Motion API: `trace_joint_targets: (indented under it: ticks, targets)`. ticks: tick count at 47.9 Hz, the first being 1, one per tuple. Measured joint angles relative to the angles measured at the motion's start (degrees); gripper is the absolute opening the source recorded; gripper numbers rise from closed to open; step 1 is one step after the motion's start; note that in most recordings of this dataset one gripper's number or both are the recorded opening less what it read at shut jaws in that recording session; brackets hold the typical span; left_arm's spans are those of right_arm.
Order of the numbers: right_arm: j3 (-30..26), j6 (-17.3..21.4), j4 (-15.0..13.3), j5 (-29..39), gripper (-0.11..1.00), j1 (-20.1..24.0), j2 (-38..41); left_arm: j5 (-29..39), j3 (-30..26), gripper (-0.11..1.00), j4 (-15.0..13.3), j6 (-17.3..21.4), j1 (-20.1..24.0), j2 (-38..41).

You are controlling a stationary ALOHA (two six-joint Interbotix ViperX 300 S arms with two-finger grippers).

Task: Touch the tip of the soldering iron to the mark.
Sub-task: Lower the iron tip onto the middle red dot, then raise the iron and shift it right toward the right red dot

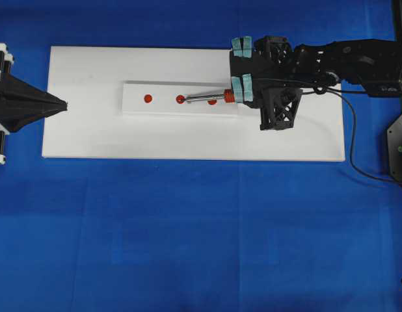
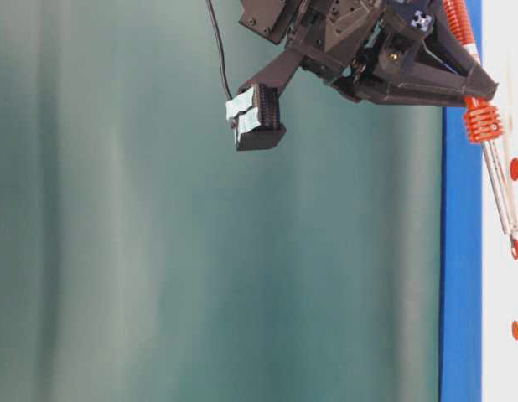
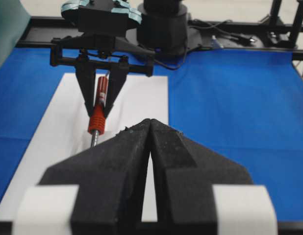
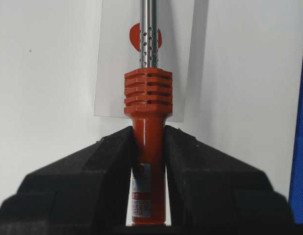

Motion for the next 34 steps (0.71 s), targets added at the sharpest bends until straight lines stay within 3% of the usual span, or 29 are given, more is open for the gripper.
trace_joint_targets:
  ticks: [25,34]
  targets:
    - [-0.3,0.0,0.0,0.5,0.06,0.0,-0.2,0.0,0.1,0.0,-0.1,-0.1,0.0,0.0]
    - [-1.7,0.0,0.0,3.7,0.06,0.0,-4.0,0.0,0.0,0.0,-0.1,-0.1,0.0,0.0]
